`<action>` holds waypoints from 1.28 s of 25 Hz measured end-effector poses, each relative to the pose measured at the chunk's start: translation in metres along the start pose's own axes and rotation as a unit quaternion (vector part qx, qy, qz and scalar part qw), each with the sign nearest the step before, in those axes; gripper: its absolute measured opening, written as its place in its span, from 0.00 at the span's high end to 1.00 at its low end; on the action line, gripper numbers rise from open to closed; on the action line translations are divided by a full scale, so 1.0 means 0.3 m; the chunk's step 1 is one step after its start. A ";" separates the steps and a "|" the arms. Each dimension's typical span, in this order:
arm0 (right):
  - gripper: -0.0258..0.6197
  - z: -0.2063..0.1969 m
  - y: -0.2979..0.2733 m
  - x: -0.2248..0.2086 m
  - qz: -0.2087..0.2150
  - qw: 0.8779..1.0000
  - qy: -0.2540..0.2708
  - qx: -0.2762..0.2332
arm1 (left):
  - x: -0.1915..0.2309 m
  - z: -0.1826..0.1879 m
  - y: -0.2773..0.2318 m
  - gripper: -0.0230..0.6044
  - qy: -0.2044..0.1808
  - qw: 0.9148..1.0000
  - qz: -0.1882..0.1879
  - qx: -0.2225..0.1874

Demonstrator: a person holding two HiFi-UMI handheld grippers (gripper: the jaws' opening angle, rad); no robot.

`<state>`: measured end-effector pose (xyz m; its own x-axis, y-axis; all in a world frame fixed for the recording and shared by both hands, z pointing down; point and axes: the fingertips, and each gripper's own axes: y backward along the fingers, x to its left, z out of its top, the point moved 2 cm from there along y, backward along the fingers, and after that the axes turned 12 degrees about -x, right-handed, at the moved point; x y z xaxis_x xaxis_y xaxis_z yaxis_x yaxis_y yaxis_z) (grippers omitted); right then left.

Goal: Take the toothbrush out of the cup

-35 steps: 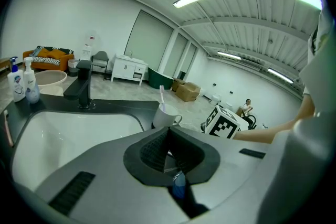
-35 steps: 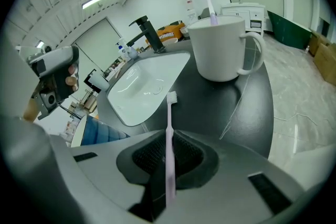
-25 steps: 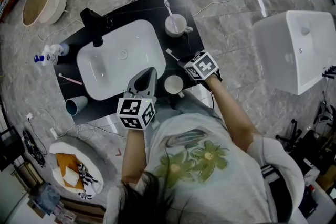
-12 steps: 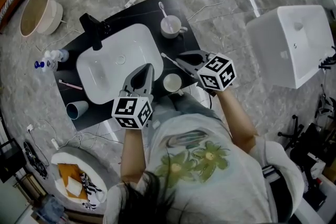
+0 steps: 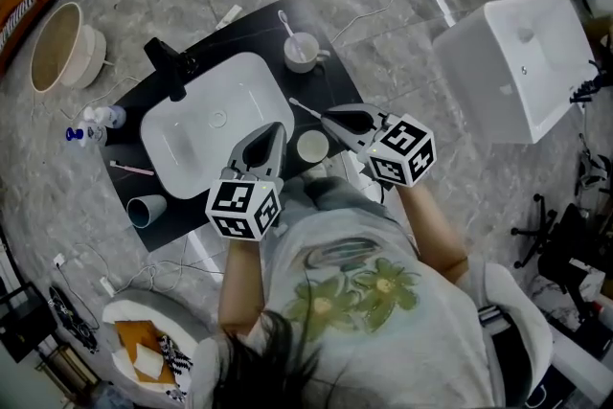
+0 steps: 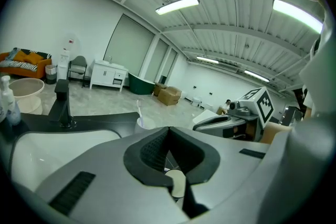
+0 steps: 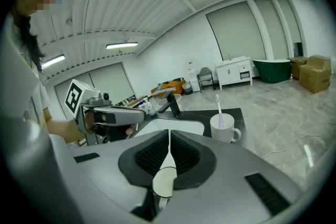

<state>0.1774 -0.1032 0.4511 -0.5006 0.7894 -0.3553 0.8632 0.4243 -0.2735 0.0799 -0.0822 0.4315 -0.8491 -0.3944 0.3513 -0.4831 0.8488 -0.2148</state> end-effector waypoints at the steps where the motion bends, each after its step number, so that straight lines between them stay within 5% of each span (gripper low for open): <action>1: 0.89 0.006 0.005 0.012 -0.004 1.000 0.001 -0.002 | 0.000 0.005 0.002 0.94 -0.005 1.000 -0.001 0.006; 21: 0.89 0.053 -0.008 0.105 -0.058 0.998 0.028 -0.023 | 0.034 0.059 0.081 0.94 -0.007 0.999 -0.047 -0.013; 32: 0.88 0.206 -0.097 -0.098 -0.072 0.995 0.069 -0.024 | 0.080 0.108 -0.064 0.94 -0.002 1.000 -0.018 -0.022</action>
<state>0.1631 -0.1662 0.4143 -0.6091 0.7703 -0.1885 0.7864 0.5560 -0.2689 0.0618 -0.1193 0.4145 -0.8319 -0.4264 0.3551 -0.5040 0.8484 -0.1621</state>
